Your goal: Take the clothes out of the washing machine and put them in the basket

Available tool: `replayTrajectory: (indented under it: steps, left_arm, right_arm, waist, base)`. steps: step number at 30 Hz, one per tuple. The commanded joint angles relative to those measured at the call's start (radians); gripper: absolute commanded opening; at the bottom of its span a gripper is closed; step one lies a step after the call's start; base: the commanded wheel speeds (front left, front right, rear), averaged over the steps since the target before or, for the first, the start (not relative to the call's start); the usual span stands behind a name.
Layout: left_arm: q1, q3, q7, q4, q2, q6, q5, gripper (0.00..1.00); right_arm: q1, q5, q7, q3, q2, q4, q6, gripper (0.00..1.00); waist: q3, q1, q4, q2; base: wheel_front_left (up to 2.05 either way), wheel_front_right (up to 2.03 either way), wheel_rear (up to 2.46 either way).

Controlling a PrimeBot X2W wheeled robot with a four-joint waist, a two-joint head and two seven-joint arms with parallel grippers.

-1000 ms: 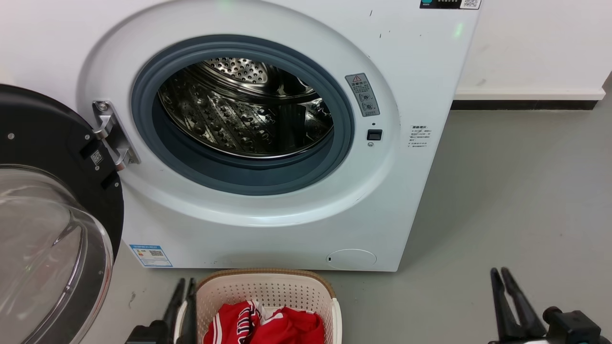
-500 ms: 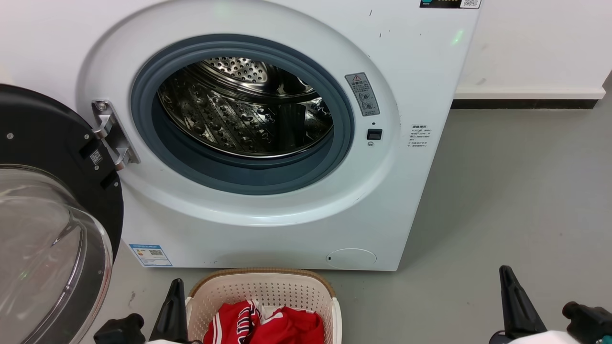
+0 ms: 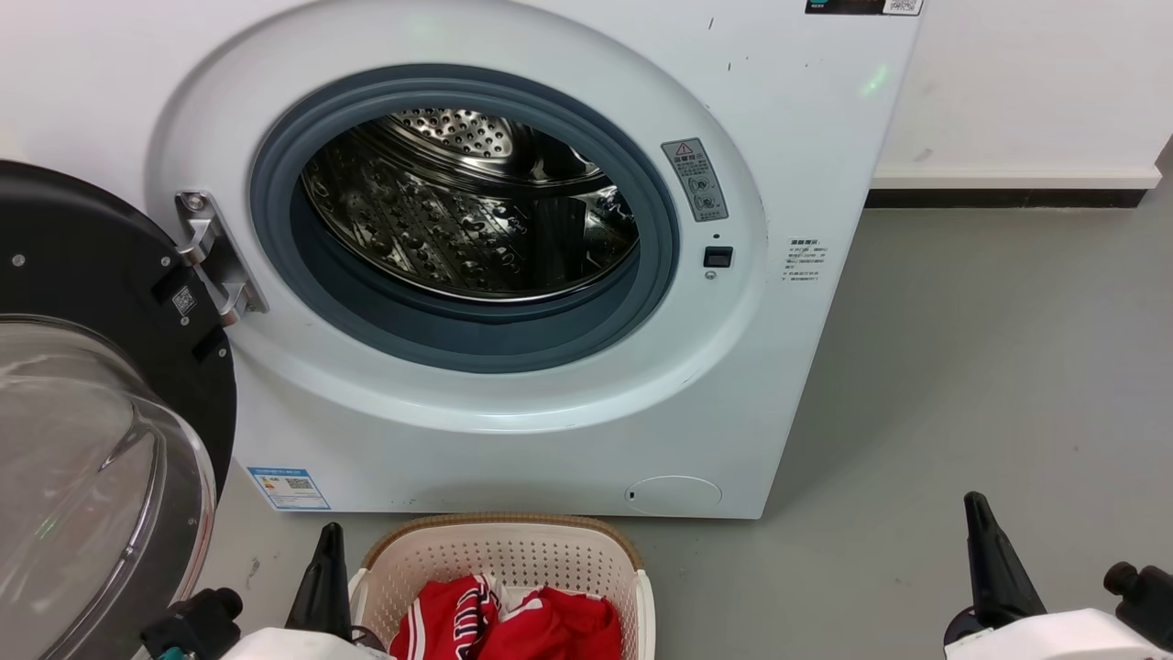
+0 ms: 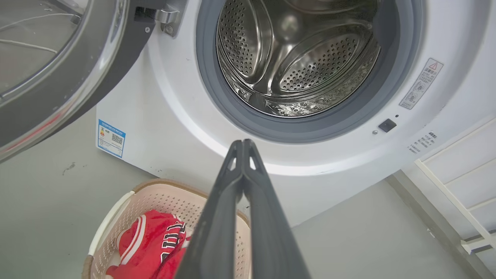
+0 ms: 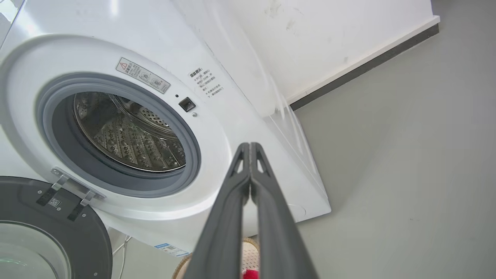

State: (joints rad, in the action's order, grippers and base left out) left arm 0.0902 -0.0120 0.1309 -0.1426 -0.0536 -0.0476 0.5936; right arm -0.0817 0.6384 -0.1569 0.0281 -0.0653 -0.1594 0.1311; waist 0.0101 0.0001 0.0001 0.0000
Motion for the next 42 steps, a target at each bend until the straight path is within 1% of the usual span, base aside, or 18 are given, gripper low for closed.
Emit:
replayTrajectory:
  steps: [1, 19, 42]
  left_arm:
    - [-0.032, -0.007, -0.007, 0.006, -0.002, -0.006, 0.037, 0.0]
    - [-0.077, -0.032, -0.07, -0.022, -0.001, -0.027, 0.296, 0.0]
    - [-0.129, -0.059, -0.139, -0.053, 0.0, -0.05, 0.576, 0.0]
  right_arm:
    - [0.029, 0.038, 0.005, 0.002, -0.01, 0.008, 0.0, 0.0]
    - [0.073, 0.298, 0.063, 0.009, -0.015, -0.015, 0.0, 0.0]
    - [0.12, 0.574, 0.132, 0.022, -0.016, -0.042, 0.0, 0.0]
  waist:
    - [0.0, -0.0001, 0.0, 0.0]
    - [-0.003, -0.0001, 0.0, 0.0]
    - [-0.006, -0.0001, 0.0, 0.0]
  base:
    - [0.0, 0.0, 0.0]
    - [0.0, 0.0, 0.0]
    - [0.0, 0.0, 0.0]
